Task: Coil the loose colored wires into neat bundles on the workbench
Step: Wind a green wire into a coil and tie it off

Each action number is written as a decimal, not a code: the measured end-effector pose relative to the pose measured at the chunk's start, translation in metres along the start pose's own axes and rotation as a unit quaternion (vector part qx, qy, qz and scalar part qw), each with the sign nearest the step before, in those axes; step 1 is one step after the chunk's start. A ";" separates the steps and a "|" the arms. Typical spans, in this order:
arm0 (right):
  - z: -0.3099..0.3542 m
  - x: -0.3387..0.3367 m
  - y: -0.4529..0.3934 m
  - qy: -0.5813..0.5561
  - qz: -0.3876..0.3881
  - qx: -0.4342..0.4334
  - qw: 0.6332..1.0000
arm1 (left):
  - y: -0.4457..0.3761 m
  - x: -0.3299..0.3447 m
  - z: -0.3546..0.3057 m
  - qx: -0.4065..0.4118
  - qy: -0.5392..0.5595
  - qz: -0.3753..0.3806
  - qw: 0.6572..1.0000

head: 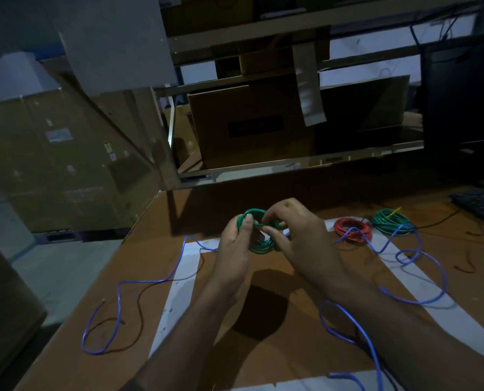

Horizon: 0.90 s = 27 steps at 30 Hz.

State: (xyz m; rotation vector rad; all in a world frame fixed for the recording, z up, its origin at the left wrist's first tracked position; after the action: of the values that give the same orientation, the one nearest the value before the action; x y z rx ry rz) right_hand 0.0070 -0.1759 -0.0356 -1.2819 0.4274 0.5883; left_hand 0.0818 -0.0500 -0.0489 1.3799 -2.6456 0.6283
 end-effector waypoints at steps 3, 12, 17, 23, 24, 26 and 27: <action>0.001 -0.002 0.001 0.030 -0.008 -0.019 0.999 | 0.002 0.003 -0.003 -0.005 0.018 0.005 1.000; 0.000 0.002 -0.001 -0.327 0.182 0.207 0.904 | 0.002 -0.003 -0.006 0.114 -0.138 0.067 0.982; -0.001 -0.003 -0.001 -0.373 0.133 0.211 0.893 | 0.007 0.002 -0.007 0.065 -0.020 0.032 0.997; -0.006 -0.007 -0.004 -0.354 0.116 0.190 0.908 | 0.006 -0.001 -0.003 0.048 -0.023 0.025 0.998; -0.007 -0.005 -0.004 -0.359 0.112 0.194 0.906 | 0.006 -0.001 -0.003 0.047 -0.033 0.030 0.998; -0.010 -0.004 -0.004 -0.355 0.109 0.189 0.909 | 0.002 -0.005 -0.001 0.024 -0.057 0.031 0.998; -0.011 -0.003 -0.003 -0.348 0.109 0.179 0.914 | 0.000 -0.008 -0.001 0.014 -0.070 0.031 0.997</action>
State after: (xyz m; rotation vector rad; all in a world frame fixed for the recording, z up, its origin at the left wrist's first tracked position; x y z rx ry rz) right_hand 0.0069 -0.1879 -0.0340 -0.6102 0.0688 1.0527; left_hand 0.0859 -0.0437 -0.0502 1.4036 -2.8095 0.5971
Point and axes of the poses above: each hand's wrist, its own y-axis away from the middle knuckle, its own x-axis out of the palm, z = x × y, the point moved 1 cm from there along -y, towards the middle knuckle, and after that the axes turned 15 degrees about y, right-handed, at the moved point
